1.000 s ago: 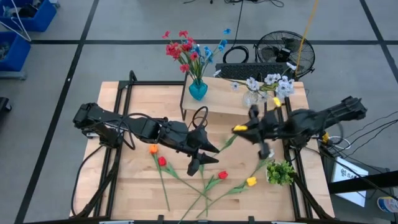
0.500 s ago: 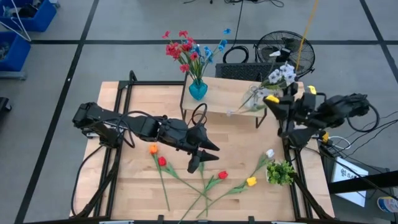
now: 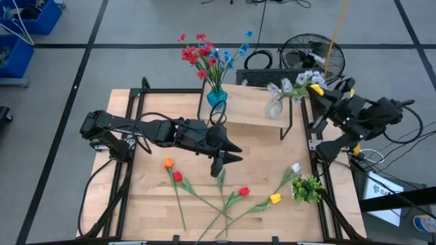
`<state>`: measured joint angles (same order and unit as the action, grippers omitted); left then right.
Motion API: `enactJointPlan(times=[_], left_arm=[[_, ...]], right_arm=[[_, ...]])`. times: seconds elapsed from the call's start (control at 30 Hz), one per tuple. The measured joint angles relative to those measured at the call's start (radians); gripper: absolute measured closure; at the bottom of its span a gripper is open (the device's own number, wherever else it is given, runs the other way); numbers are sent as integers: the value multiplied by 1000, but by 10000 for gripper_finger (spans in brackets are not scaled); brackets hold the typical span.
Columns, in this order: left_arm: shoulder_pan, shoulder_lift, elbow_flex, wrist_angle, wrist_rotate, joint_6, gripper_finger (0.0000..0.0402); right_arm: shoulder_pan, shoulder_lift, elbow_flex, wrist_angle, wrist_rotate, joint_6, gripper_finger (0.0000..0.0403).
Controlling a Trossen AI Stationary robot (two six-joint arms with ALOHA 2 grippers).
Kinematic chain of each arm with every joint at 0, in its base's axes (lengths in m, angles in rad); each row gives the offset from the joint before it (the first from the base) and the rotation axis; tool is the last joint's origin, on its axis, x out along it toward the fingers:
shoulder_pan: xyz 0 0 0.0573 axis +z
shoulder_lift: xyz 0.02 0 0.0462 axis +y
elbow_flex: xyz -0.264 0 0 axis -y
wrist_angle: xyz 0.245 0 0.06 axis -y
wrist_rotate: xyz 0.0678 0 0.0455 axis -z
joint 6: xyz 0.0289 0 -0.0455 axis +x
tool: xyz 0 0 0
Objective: Pick and place flowers into a vace then onto a shelf
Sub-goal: Put the left yellow tulip into the transparent vase
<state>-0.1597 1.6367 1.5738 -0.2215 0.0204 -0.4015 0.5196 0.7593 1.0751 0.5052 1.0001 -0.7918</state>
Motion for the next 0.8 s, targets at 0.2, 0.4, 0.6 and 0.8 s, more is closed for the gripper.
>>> enactJointPlan(times=[0.2,0.4,0.6,0.8], left_arm=[[18,0,0,0,0,16,243],[34,0,0,0,0,30,243],[46,0,0,0,0,31,243],[48,0,0,0,0,34,243]], right_arm=[[63,35,39,0,245,-124,390],[123,66,117,5,263,-198,390],[162,110,218,11,362,-290,390],[194,151,281,4,358,-310,390]])
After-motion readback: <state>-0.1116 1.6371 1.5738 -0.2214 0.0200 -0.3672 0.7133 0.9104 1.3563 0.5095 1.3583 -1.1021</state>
